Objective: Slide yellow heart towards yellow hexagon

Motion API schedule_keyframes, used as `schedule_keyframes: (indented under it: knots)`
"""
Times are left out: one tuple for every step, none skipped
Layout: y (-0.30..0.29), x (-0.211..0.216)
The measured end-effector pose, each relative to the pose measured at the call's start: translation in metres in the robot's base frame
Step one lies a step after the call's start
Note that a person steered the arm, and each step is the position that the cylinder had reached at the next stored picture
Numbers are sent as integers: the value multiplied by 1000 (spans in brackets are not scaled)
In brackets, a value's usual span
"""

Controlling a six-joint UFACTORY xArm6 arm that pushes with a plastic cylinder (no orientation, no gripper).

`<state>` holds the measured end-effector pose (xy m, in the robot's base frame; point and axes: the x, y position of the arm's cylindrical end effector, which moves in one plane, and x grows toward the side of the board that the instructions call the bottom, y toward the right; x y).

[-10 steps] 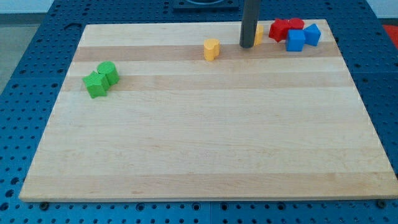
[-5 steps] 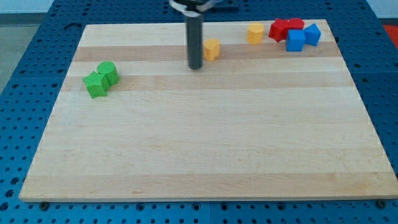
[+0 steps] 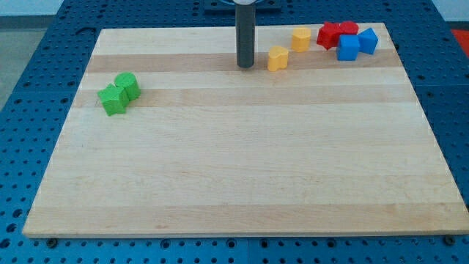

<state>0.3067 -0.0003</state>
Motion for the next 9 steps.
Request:
schedule_keyframes:
  knots:
    - [26, 0]
    - [66, -8]
    - [97, -13]
    - [97, -5]
    - [102, 14]
    - [120, 17]
    - [125, 8]
    - [125, -1]
    - [125, 4]
